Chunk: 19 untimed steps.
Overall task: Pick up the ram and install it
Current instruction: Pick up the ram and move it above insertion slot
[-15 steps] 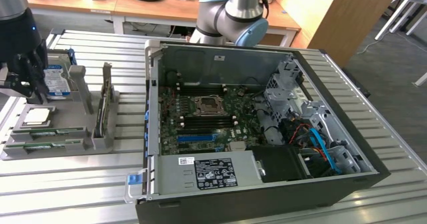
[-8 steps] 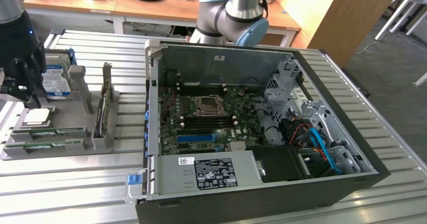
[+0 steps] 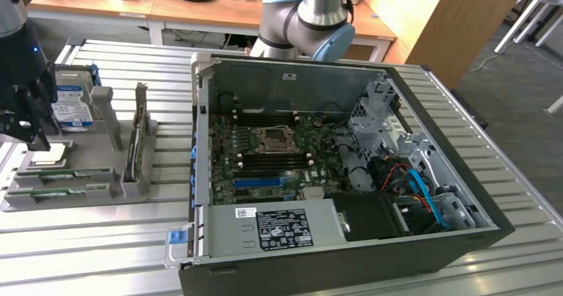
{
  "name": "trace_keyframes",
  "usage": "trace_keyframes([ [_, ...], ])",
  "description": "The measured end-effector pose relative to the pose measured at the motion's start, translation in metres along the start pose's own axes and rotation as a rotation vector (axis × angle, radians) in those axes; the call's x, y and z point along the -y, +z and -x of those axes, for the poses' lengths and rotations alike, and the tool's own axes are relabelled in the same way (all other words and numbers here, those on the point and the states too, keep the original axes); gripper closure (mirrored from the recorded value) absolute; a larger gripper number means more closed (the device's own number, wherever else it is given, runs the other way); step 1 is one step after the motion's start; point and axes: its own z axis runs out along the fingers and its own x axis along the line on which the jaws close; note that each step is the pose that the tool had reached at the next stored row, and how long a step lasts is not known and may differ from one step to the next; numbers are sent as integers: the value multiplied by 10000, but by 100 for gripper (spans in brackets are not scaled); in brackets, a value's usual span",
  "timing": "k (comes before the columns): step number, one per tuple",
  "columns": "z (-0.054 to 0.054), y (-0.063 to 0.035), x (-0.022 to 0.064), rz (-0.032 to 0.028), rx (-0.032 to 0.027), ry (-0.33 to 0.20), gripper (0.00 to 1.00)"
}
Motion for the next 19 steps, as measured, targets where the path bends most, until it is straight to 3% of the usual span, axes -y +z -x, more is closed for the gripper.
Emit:
trace_keyframes([
  [9, -24, 8, 2, -2, 1, -1, 64],
  [19, -29, 160, 9, -3, 0, -1, 64],
])
